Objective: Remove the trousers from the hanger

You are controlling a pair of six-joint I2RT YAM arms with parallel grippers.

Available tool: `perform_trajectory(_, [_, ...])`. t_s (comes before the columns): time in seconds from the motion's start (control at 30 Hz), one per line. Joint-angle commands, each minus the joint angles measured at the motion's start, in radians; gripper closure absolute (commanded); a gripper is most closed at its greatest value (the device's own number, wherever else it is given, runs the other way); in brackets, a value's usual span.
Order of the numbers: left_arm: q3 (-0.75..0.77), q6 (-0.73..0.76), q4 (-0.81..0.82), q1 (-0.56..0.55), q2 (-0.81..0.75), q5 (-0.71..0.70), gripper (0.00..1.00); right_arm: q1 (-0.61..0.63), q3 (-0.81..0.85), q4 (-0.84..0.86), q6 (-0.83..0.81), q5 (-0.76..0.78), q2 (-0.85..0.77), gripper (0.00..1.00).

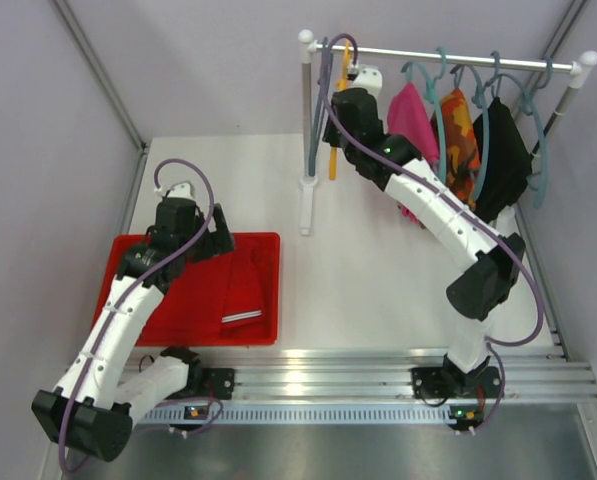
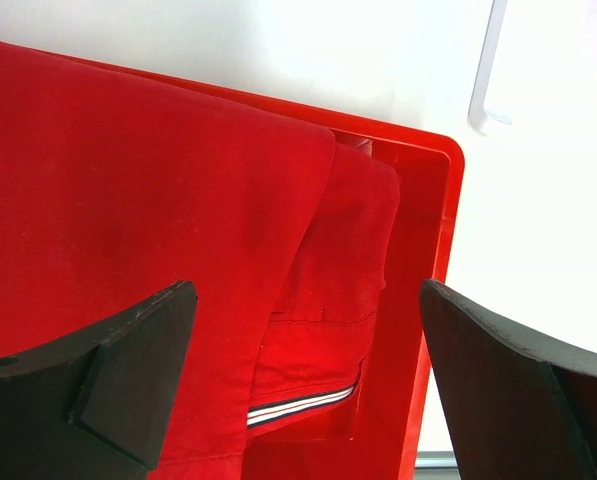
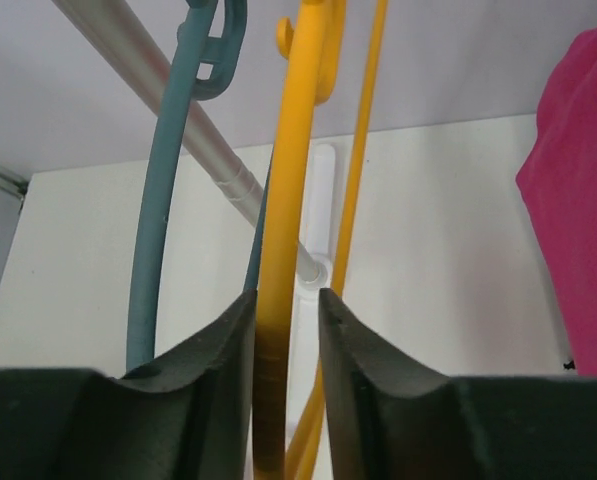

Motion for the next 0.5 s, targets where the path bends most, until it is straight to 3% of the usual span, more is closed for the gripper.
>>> perform_trajectory(0.0, [0.008, 0.015, 0.019, 0.004, -0.004, 0.022, 0.02, -0.015, 0.049, -0.021, 0.001, -0.032, -0.034, 0.66])
perform_trajectory(0.2, [0.028, 0.015, 0.019, 0.004, -0.01, 0.058, 0.02, -0.015, 0.066, -0.125, 0.004, -0.044, -0.098, 0.4])
perform_trajectory(0.47, [0.066, 0.031, 0.019, 0.004, -0.013, 0.124, 0.02, -0.017, 0.115, -0.306, -0.027, -0.067, -0.206, 0.25])
